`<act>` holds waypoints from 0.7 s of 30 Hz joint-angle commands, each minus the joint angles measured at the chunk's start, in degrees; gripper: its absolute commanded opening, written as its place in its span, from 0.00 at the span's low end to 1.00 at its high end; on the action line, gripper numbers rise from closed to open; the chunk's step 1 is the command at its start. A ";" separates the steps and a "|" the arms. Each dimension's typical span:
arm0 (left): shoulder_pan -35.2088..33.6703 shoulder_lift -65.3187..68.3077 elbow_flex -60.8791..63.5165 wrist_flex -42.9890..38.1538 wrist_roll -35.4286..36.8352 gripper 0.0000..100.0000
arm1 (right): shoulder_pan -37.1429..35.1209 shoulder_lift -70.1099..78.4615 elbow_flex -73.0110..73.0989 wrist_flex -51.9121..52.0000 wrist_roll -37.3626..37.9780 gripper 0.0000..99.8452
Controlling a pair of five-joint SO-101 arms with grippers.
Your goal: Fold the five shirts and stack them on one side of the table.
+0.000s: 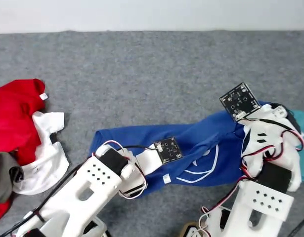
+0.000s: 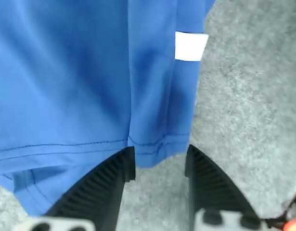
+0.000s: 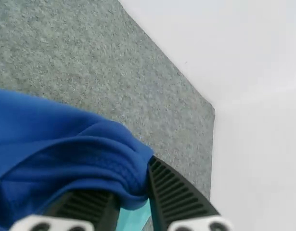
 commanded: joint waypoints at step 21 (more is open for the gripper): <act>0.26 18.99 -6.46 -7.03 1.67 0.06 | 0.84 -1.27 -0.53 -0.84 0.53 0.01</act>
